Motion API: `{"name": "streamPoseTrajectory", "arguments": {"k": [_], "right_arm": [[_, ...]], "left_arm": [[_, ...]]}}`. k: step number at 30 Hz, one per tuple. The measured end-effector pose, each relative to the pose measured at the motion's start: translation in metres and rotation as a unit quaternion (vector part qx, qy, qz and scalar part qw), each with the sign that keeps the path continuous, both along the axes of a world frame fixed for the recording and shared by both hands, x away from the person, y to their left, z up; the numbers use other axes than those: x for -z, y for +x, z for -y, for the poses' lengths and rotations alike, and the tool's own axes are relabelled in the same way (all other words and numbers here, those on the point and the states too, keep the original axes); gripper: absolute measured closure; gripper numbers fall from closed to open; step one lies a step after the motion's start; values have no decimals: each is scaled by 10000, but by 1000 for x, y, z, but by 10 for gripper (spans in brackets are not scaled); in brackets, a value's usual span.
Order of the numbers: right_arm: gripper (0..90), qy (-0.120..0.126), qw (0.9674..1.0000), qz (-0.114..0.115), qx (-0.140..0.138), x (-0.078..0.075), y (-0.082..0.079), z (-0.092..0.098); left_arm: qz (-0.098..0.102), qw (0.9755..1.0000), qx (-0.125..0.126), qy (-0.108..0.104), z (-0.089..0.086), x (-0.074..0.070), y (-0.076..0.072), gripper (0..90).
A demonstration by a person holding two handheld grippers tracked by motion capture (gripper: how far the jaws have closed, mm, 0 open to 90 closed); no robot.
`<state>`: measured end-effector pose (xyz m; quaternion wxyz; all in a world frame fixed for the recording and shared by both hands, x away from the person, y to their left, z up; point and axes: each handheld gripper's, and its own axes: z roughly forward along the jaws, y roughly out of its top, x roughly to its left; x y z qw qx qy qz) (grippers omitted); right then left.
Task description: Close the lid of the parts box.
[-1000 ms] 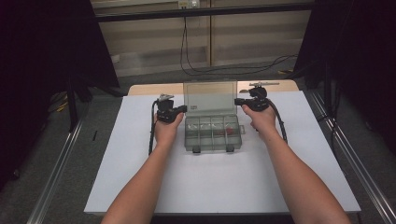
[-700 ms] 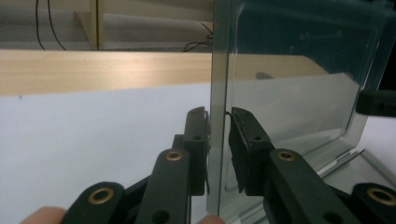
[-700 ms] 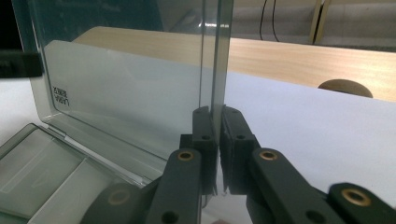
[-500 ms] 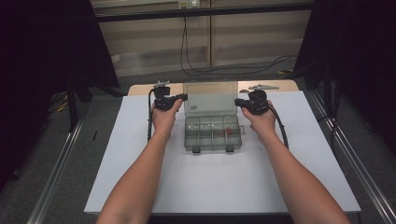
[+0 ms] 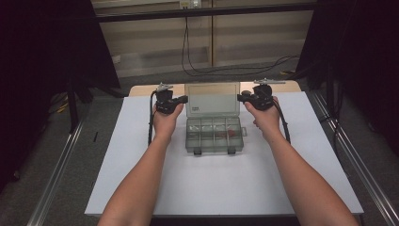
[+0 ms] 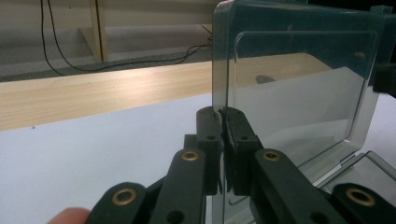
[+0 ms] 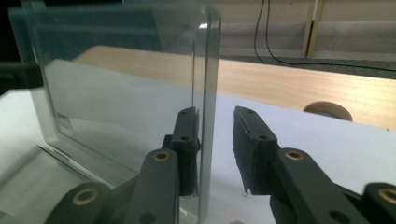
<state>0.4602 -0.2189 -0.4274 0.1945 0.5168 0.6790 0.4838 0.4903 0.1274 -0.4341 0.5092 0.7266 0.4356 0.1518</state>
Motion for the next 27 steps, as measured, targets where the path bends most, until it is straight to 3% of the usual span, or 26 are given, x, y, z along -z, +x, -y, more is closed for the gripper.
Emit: {"name": "streamPoseTrajectory", "arguments": {"k": [2,5,10,13,18,23,27], "right_arm": [[736,-7,10000,52,48,-4,1,0],[766,19,10000,-43,-62,-6,5,-2],[858,-118,9998,-175,9,-5,6,-8],[865,-229,9996,-185,52,-7,4,-9],[866,-327,9994,-96,32,-8,0,-11],[867,-361,9993,7,50,-7,-4,-11],[867,-376,9992,88,55,-7,-7,-12]], "left_arm": [[45,10000,19,-18,0,-1,-1,863],[60,10000,51,17,-1,-1,-3,863],[83,10000,48,1,-2,0,-5,862],[46,10000,39,-2,-3,0,-5,860],[-240,9991,119,-330,-10,-2,-4,820],[-333,9980,195,-501,-24,-7,-6,742],[-375,9973,122,-614,-33,-10,-6,776]]}}
